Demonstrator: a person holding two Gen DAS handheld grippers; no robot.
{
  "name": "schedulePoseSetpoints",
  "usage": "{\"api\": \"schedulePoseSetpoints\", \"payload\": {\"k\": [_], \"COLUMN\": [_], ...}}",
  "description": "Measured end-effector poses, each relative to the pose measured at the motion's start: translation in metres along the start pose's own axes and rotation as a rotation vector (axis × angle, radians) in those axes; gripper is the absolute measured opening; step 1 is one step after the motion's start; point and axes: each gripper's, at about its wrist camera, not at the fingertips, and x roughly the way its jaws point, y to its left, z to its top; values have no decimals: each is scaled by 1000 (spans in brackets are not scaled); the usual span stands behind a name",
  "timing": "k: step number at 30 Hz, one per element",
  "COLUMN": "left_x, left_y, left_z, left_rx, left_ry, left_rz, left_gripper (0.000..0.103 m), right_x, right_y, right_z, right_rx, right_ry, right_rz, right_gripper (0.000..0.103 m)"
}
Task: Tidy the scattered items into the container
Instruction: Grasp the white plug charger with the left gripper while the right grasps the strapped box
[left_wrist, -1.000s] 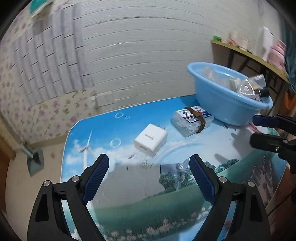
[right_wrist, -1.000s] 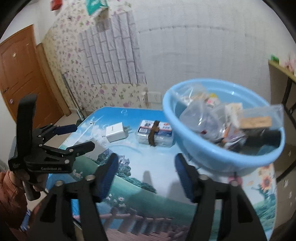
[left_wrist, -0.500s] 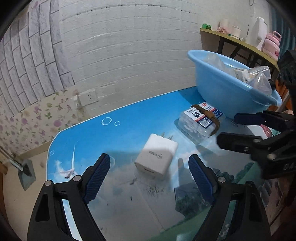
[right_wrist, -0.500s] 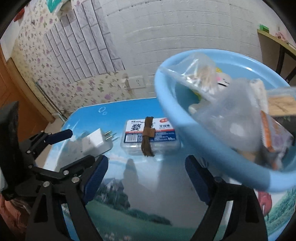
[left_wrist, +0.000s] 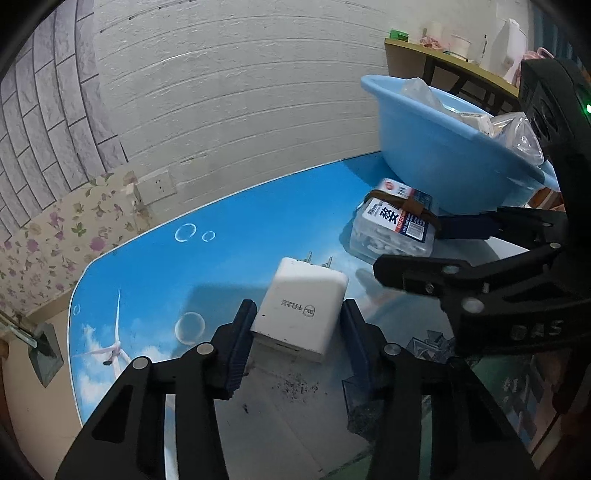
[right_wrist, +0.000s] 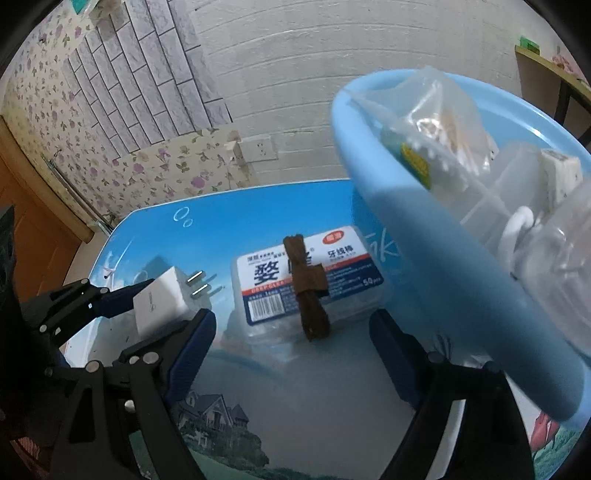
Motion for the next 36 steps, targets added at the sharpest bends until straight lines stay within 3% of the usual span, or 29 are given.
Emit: {"api": "schedulePoseSetpoints", "payload": {"k": [1,2,4,11,19,36], "left_x": [-1,-2,-3,-7,-18,-44], "left_y": [-1,-2,-2,0,-5,-75], "left_z": [-1,-2,-2,-8,-20,-48], "left_rx": [-3,-7,-14,-68,-111,-114], "left_ry": [2,4,6,0,9,9], "left_rz": [1,4,8,23,33,16], "left_gripper": [44,44,44,44,43,41], "right_x": [0,-1,-4,-16,-34,-103], "right_y": [0,2,0,-7,0,-49], "right_z": [0,0,-2,-8,-30,-104], "right_rx": [-10,-35,-51,-49,-135,-258], "right_ry": [-3,-7,-5,-12,12,30], "right_rz": [-1,-16,-18,31,96,127], "right_gripper": [77,60,53,45,40,39]}}
